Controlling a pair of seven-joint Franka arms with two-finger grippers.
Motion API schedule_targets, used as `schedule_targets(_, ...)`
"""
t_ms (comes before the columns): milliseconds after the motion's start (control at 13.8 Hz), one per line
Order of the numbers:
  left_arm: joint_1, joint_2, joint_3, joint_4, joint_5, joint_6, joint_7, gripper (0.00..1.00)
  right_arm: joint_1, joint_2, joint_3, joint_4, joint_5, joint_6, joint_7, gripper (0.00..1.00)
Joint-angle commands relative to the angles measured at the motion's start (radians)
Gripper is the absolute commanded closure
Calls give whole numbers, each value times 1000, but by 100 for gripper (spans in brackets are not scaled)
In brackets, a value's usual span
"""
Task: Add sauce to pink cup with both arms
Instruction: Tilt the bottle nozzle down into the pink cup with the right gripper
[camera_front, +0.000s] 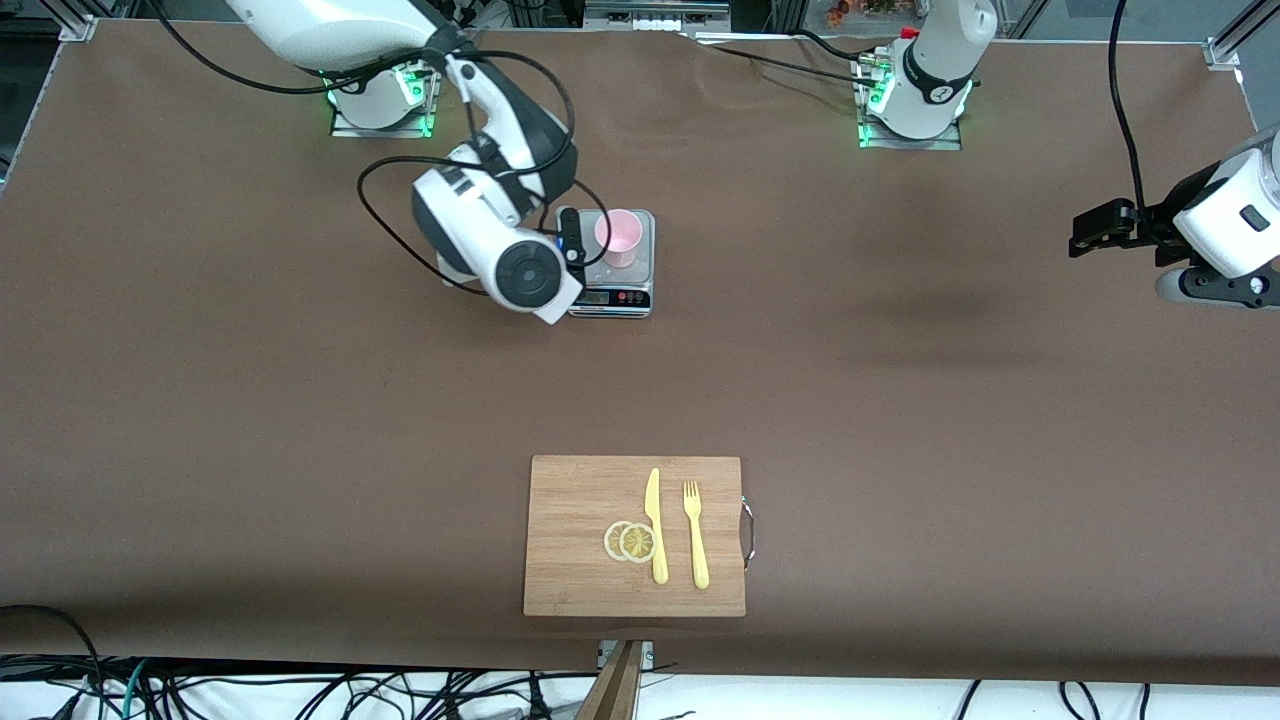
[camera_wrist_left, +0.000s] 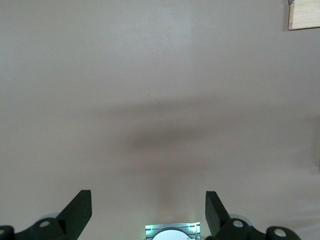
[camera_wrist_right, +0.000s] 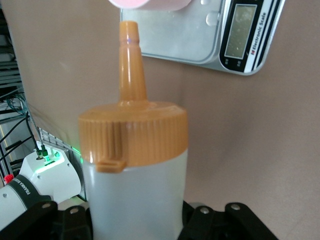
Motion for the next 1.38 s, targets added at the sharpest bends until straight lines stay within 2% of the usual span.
schedule_targets(0, 10, 16, -7, 33, 13, -15, 24, 0, 45, 9, 9, 10, -64, -7, 77, 100)
schedule_targets(655, 17, 22, -7, 33, 10, -15, 24, 0, 192, 41, 14, 10, -203, -13, 292, 100)
schedule_targets(1091, 17, 22, -7, 33, 10, -15, 24, 0, 183, 41, 37, 11, -241, -32, 290, 100)
schedule_targets(1309, 17, 22, -7, 33, 10, -15, 24, 0, 138, 39, 37, 11, -234, -29, 177, 100)
